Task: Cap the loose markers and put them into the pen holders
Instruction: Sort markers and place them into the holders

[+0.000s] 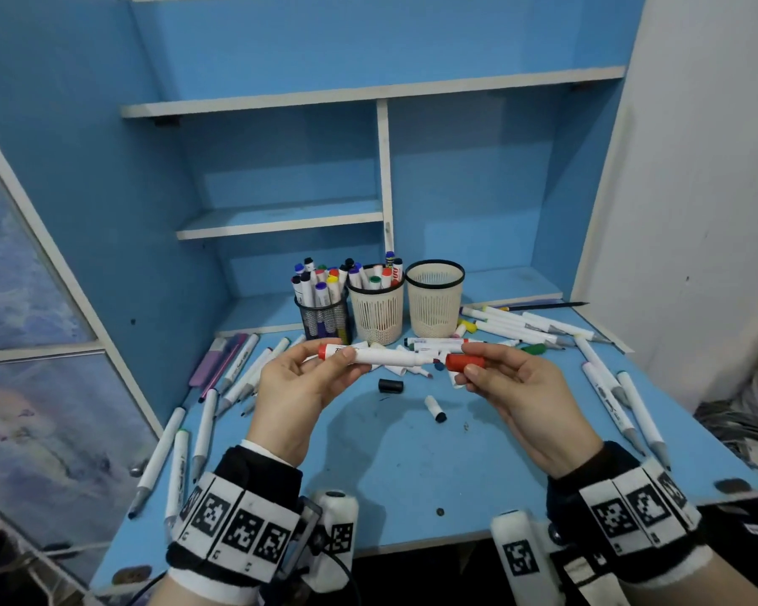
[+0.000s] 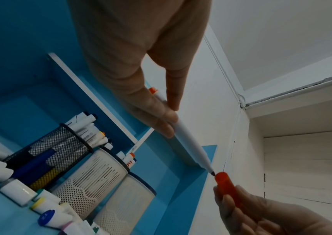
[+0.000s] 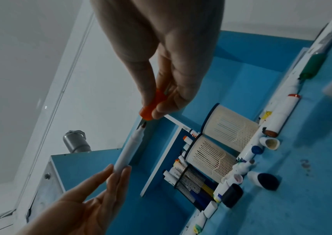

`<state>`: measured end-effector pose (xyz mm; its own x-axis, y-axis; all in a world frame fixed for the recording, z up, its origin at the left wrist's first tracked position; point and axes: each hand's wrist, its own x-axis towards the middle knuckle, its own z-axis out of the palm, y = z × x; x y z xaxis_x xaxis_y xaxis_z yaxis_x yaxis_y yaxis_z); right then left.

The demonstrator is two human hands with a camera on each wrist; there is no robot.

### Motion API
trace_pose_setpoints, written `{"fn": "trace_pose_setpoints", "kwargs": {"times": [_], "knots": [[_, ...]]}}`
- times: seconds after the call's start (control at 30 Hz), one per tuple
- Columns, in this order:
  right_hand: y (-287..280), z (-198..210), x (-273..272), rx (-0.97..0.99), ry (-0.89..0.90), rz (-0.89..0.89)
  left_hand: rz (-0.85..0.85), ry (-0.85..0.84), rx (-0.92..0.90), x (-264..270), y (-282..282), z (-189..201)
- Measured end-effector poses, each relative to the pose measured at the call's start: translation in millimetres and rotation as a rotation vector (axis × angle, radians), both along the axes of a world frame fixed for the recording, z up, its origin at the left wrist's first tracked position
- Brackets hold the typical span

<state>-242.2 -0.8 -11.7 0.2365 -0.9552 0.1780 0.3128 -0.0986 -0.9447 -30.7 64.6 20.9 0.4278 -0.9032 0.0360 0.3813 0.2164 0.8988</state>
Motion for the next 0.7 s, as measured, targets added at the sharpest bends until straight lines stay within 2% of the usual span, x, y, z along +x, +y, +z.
{"fn": "trace_pose_setpoints", "kwargs": {"times": [0.3,0.6,0.7], "knots": [[9,6,-2,-0.047,0.03,0.014,-0.105,-0.068,-0.002,-11,3,3],[19,10,1,-0.123,0.121,0.059,-0.265,-0.44,0.069,-16,5,3],[23,13,4,-0.159,0.14,0.025,-0.264,-0.467,0.061,-16,6,4]]}}
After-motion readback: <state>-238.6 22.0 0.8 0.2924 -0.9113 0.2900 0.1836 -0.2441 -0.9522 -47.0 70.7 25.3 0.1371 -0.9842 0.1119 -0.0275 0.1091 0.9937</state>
